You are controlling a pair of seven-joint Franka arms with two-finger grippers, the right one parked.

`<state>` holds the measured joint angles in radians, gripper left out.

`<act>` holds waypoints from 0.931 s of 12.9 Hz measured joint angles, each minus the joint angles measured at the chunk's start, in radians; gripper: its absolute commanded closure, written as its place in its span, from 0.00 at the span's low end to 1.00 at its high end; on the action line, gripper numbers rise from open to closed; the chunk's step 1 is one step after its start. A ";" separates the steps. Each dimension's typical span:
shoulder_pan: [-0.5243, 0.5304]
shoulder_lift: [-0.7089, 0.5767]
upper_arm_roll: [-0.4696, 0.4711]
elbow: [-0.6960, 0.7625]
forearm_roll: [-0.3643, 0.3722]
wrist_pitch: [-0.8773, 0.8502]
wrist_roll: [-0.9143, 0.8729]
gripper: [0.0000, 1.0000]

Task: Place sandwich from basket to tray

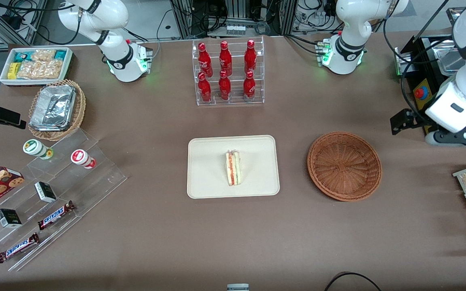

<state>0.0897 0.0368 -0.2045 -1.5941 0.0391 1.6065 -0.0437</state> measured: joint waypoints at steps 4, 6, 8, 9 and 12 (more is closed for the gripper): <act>-0.063 -0.019 0.088 -0.007 0.000 -0.006 0.006 0.00; -0.075 -0.020 0.111 -0.007 0.000 -0.007 0.008 0.00; -0.083 -0.020 0.111 -0.005 0.000 -0.007 0.008 0.00; -0.085 -0.020 0.111 -0.003 0.000 -0.007 0.008 0.00; -0.085 -0.024 0.117 0.002 0.000 -0.007 0.008 0.00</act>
<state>0.0050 0.0124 -0.0871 -1.5918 0.0391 1.5995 -0.0353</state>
